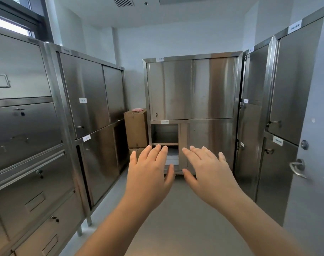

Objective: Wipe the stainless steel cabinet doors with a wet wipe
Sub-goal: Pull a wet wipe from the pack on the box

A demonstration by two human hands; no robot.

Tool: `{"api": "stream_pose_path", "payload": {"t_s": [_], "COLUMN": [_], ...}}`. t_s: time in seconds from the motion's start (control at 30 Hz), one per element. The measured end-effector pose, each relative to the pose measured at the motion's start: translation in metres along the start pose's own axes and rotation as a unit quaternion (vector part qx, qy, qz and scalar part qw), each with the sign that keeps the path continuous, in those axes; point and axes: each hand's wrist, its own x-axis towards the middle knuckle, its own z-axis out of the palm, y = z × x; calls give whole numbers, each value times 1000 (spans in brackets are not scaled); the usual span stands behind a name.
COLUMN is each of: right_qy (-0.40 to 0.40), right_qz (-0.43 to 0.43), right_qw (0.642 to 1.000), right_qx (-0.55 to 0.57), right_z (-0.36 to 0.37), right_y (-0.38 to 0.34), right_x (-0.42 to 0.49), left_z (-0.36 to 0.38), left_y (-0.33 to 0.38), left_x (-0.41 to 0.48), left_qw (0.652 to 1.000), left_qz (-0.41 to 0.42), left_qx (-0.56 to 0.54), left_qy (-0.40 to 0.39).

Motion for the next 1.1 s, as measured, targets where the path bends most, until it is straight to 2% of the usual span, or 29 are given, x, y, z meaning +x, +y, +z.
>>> {"api": "stream_pose_path", "payload": {"t_s": [0.13, 0.27, 0.4, 0.57, 0.77, 0.97, 1.1], "right_qy": [3, 69, 77, 69, 21, 64, 88], "right_qz": [-14, -32, -51, -71, -88, -80, -97], "right_qw": [1000, 997, 996, 995, 996, 993, 991], "right_qx": [1, -17, -9, -6, 28, 64, 35], "right_z": [33, 85, 126, 175, 218, 287, 339], "right_y": [26, 42, 45, 37, 10, -9, 11], "right_x": [53, 105, 159, 237, 354, 456, 515], "left_z": [39, 82, 122, 175, 225, 286, 337], "left_y": [-11, -35, -67, -126, -216, -291, -315], "left_x": [42, 75, 111, 166, 247, 322, 369], "left_qw": [1000, 999, 998, 997, 997, 996, 996], "left_qz": [-22, -27, -39, -36, -30, -25, -14], "left_qx": [3, 29, 41, 53, 59, 61, 50], "left_qy": [3, 18, 31, 40, 44, 67, 70]}}
